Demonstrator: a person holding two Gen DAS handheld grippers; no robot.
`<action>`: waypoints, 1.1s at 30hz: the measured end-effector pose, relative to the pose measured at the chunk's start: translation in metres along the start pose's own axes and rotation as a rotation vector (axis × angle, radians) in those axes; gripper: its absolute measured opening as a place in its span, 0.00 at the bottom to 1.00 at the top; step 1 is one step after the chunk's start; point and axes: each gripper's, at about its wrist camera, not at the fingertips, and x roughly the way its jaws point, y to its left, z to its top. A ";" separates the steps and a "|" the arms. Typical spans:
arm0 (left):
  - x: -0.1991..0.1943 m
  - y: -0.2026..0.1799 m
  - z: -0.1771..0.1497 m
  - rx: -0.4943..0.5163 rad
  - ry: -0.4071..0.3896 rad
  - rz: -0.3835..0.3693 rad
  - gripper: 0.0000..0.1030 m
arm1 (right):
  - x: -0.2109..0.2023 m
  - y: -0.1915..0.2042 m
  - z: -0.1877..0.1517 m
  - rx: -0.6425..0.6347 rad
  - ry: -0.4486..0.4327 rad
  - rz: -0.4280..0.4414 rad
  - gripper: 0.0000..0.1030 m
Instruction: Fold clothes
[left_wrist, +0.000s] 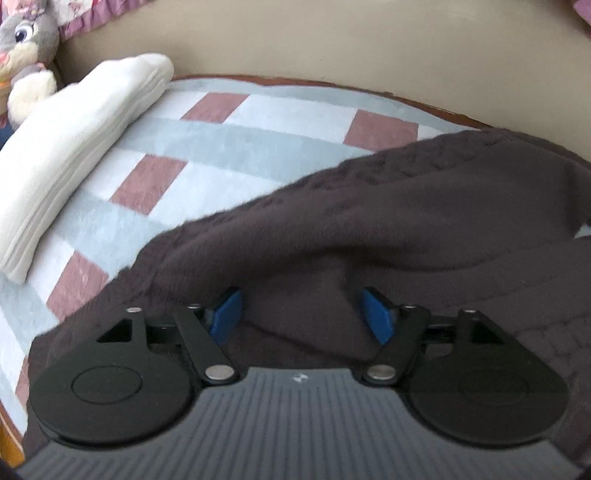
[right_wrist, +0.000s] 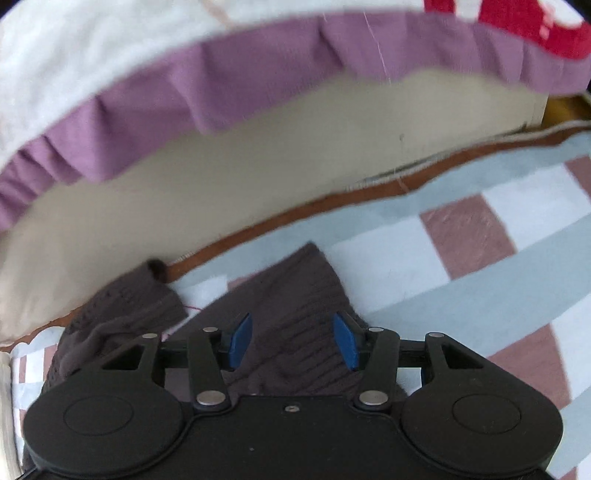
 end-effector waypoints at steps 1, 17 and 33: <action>0.002 -0.001 0.000 0.003 -0.008 0.000 0.74 | 0.005 -0.003 0.001 0.003 0.006 -0.001 0.53; -0.021 -0.012 -0.008 0.087 -0.230 0.079 0.07 | 0.009 0.030 -0.002 -0.250 -0.105 0.079 0.13; 0.001 0.030 0.011 -0.179 -0.310 0.140 0.07 | 0.020 0.030 0.010 -0.172 -0.207 0.048 0.21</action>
